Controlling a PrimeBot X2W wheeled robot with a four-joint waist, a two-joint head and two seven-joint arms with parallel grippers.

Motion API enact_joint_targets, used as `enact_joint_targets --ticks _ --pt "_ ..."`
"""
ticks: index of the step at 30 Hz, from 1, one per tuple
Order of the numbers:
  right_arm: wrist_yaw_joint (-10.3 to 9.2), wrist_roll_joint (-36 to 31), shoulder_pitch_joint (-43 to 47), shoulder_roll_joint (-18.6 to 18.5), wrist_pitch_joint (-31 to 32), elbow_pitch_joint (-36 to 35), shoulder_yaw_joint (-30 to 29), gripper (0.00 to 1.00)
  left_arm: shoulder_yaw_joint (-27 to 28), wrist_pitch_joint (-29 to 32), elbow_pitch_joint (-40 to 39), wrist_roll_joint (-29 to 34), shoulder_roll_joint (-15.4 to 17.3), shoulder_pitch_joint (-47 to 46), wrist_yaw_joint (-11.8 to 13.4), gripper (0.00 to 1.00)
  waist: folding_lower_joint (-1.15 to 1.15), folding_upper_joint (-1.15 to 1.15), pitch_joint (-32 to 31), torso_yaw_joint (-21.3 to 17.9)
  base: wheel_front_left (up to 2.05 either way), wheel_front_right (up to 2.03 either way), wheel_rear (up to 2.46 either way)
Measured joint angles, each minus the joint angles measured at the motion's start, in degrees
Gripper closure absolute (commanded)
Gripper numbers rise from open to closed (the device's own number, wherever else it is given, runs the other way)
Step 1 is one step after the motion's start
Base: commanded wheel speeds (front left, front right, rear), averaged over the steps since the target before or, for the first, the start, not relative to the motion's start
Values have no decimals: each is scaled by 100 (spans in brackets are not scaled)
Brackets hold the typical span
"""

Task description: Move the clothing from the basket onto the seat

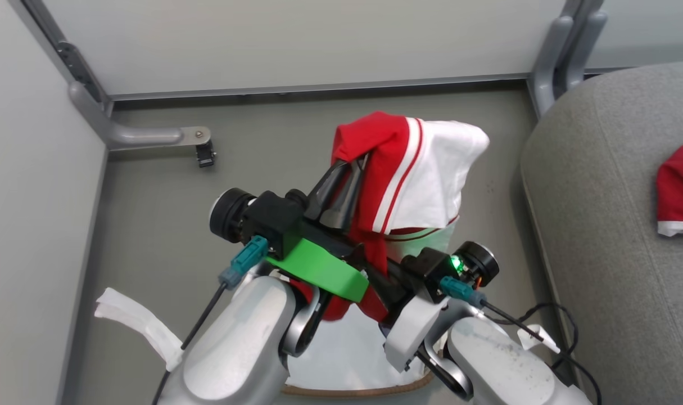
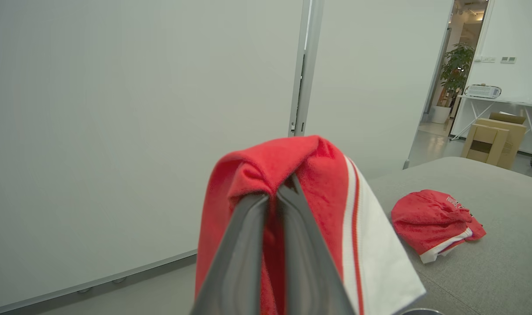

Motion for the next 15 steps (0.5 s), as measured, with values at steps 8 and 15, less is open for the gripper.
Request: enact_joint_targets --ticks 8,15 --pt "0 -12 312 -8 0 -422 -164 100 355 -1 437 130 -3 21 4 34 0 0 70 -391 0 0 0" --pt "0 -71 455 -31 0 -776 -485 100 601 0 653 304 -5 150 -1 0 0 0 102 -750 0 0 0"
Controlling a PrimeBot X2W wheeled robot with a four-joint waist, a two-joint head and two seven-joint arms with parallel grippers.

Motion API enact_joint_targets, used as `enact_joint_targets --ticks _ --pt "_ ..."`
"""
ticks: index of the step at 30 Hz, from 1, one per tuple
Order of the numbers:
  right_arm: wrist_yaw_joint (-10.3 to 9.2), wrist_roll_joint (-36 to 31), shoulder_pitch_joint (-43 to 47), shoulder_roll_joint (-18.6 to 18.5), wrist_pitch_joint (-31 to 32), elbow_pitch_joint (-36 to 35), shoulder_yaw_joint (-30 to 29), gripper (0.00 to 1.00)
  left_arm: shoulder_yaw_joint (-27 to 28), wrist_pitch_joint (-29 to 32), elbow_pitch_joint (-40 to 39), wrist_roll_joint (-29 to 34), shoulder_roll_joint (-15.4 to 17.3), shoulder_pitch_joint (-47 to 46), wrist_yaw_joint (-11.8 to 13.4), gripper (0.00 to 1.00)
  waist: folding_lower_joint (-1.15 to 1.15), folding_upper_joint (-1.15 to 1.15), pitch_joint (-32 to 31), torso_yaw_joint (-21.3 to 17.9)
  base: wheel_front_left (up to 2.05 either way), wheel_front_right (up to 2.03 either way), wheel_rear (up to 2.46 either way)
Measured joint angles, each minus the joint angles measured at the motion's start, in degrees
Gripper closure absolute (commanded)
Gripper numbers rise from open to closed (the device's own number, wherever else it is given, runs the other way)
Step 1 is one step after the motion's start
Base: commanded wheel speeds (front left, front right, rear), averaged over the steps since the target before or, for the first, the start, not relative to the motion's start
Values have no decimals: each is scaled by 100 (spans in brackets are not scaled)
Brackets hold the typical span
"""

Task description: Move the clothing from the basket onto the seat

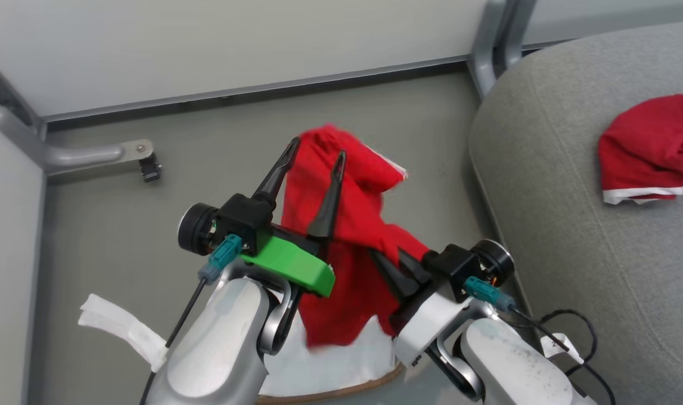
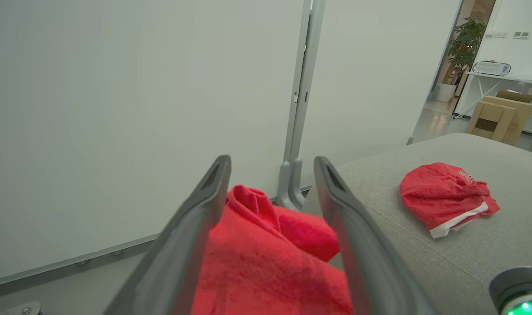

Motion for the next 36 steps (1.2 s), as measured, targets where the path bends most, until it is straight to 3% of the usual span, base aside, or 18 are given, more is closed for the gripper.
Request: enact_joint_targets --ticks 11,29,36 --pt "0 -129 93 4 0 -536 -569 100 319 0 152 346 -3 148 -126 0 0 0 103 -766 0 0 0" --pt "0 -107 288 19 0 -1082 -1333 100 658 -1 245 1010 -4 458 -461 0 0 0 340 -2450 0 0 0" --pt "0 -147 307 15 0 -1218 -1763 100 466 -1 358 1014 -5 453 -511 0 0 0 511 -2731 0 0 0"
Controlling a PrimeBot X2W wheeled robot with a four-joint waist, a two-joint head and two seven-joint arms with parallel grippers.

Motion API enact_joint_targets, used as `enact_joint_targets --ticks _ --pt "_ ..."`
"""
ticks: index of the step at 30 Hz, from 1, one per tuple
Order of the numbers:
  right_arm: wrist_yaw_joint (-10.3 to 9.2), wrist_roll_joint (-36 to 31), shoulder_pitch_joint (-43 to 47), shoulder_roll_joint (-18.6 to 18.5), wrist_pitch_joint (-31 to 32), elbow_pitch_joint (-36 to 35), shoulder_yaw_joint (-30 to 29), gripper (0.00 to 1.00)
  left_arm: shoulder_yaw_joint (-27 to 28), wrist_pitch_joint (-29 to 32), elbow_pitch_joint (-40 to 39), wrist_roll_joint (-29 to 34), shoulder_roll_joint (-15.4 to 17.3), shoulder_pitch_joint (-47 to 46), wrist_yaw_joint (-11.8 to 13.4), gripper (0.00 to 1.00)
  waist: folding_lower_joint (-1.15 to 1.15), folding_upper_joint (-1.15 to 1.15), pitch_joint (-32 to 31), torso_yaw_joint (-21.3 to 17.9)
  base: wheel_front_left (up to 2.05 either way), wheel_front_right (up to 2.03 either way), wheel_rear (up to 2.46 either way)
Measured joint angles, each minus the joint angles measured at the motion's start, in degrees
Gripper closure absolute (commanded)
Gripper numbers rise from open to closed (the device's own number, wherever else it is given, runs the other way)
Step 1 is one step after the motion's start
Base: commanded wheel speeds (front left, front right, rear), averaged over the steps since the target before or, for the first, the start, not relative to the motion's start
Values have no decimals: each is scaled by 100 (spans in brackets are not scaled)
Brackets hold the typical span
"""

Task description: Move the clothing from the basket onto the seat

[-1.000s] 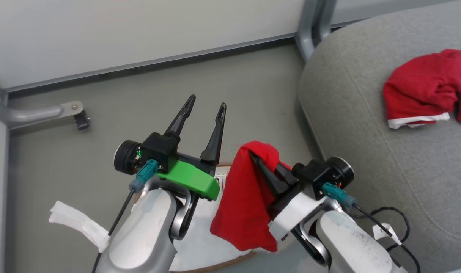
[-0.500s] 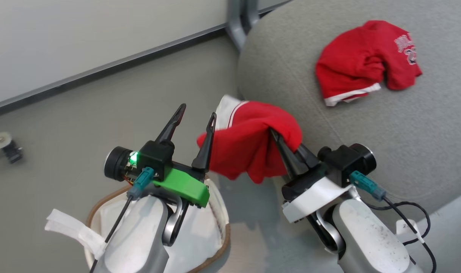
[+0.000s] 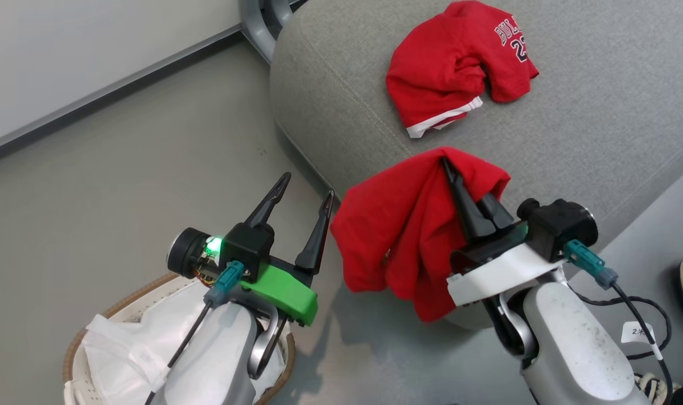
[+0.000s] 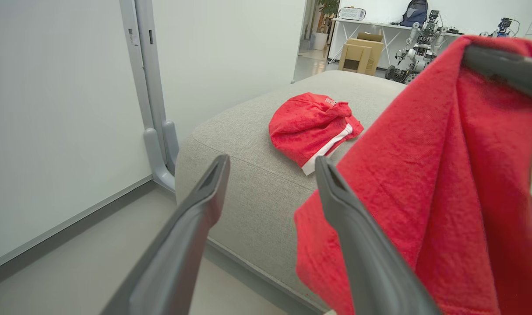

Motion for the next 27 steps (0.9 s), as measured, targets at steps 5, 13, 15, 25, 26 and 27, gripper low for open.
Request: enact_joint_targets --ticks 5,13,15,25,26,27 --pt "0 -99 -360 -227 0 -24 -121 100 -86 0 56 53 0 1 -16 0 0 0 104 -36 0 0 0" --pt "1 -436 -1709 -1120 0 19 -401 100 -19 1 62 180 35 49 -19 0 0 0 343 -17 0 0 0" --pt "0 -510 -2064 -1338 1 107 -474 100 -20 0 59 197 47 47 -19 0 0 0 424 15 0 0 0" --pt "1 -934 -3456 -2281 0 999 -790 100 -196 0 35 205 153 -244 -20 0 0 0 897 355 0 0 0" --pt "1 -989 -3545 -2339 0 1136 -880 100 -203 0 32 210 160 -273 -20 0 0 0 945 410 0 0 0" --pt "1 -1040 -3626 -2388 0 1279 -961 100 -202 0 26 212 169 -303 -20 0 0 0 993 466 0 0 0"
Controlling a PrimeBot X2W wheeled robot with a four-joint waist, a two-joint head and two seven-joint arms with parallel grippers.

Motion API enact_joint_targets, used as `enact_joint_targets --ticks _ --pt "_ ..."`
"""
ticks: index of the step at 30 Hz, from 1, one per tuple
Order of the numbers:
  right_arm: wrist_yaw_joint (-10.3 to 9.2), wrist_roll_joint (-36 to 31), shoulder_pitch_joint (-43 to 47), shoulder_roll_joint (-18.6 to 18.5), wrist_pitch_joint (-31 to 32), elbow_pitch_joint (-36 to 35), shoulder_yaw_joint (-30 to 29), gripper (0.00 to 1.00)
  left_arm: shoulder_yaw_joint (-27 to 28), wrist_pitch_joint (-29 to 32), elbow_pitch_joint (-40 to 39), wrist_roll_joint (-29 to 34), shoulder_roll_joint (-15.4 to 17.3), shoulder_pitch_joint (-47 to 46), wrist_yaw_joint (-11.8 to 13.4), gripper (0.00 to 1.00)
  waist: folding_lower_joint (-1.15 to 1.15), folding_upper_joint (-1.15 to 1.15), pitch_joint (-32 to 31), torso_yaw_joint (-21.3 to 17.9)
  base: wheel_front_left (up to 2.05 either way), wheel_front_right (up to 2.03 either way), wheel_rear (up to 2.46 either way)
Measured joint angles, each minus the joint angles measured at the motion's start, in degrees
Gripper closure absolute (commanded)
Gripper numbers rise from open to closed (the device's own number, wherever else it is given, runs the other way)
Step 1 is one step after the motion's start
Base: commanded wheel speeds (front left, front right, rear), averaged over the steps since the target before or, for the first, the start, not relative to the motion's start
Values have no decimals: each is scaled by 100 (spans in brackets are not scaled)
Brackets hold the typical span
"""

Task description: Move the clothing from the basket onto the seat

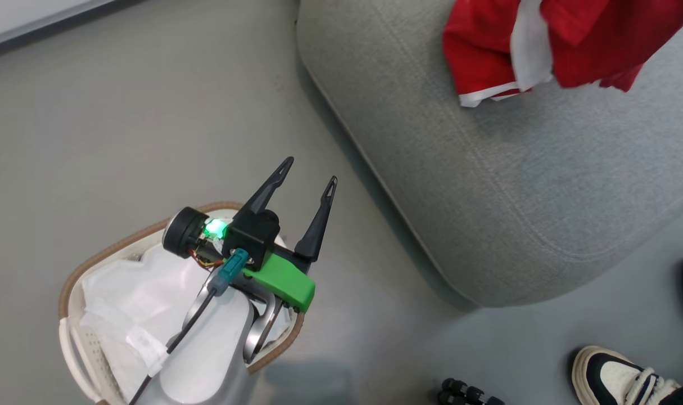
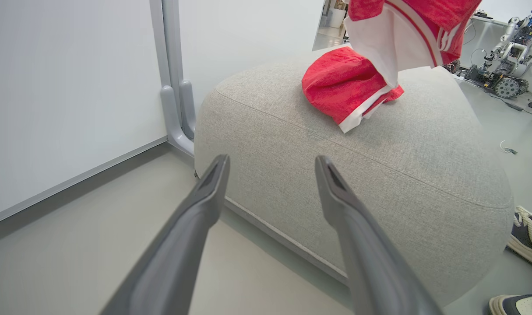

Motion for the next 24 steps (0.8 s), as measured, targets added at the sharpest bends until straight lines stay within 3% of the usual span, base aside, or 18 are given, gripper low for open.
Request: enact_joint_targets --ticks 8,11,20,21,22,23,24 --pt "0 -423 -337 -168 -1 1215 -824 100 -18 1 -41 3 26 -126 0 0 0 0 346 445 0 0 0" --pt "0 -464 -327 -56 0 1579 -1043 100 20 0 -87 3 12 -129 0 0 0 0 471 598 0 0 0" --pt "0 -942 49 244 -1 2619 -2406 100 80 1 -94 60 37 -121 -1 0 0 0 821 974 0 0 0" --pt "0 -1017 111 282 -1 2694 -2546 87 84 0 -93 68 46 -121 -1 0 0 0 839 1003 0 0 0" --pt "0 -1072 156 304 0 2738 -2648 60 91 1 -92 74 53 -121 -1 0 0 0 850 1022 0 0 0" --pt "0 -1133 230 328 -1 2748 -2755 26 102 0 -88 75 57 -121 -1 0 0 0 857 1043 0 0 0" --pt "0 -1179 281 371 -1 2754 -2871 0 111 1 -80 75 57 -121 -1 0 0 0 854 1056 0 0 0"
